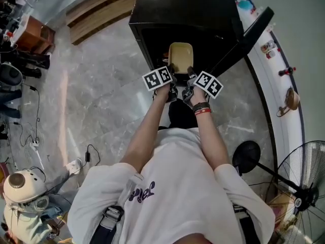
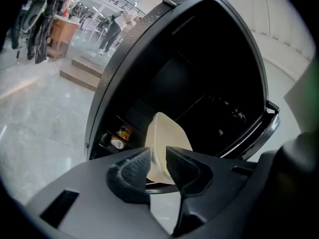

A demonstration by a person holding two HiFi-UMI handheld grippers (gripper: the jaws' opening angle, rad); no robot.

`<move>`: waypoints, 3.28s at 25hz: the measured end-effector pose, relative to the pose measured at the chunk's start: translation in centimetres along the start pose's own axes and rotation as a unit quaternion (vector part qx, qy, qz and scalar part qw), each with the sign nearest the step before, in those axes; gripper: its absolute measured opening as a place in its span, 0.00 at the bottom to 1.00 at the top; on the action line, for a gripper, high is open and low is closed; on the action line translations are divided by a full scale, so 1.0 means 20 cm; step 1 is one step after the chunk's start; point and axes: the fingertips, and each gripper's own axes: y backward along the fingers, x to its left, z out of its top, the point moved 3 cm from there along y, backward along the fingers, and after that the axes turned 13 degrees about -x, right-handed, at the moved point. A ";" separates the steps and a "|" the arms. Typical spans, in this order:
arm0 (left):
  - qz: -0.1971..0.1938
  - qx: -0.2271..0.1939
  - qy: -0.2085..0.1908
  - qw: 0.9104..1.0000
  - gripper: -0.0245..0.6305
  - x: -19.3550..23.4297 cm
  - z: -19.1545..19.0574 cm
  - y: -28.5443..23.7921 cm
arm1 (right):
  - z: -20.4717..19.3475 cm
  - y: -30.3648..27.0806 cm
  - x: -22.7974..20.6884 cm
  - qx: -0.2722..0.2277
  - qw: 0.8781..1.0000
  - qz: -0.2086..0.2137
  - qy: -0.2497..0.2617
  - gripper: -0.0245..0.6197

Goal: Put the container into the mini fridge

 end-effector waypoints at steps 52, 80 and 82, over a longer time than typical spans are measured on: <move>-0.062 -0.025 -0.079 0.995 0.38 0.11 0.18 -0.78 | 0.19 -0.74 -0.15 -0.095 0.994 0.020 0.046 0.28; -0.092 -0.044 -0.183 0.978 0.38 -0.38 0.37 0.53 | 0.27 0.43 0.48 -0.076 0.984 0.037 0.159 0.28; -0.097 -0.051 -0.193 0.975 0.38 -0.40 0.38 0.62 | 0.28 0.51 0.50 -0.080 0.982 0.042 0.168 0.28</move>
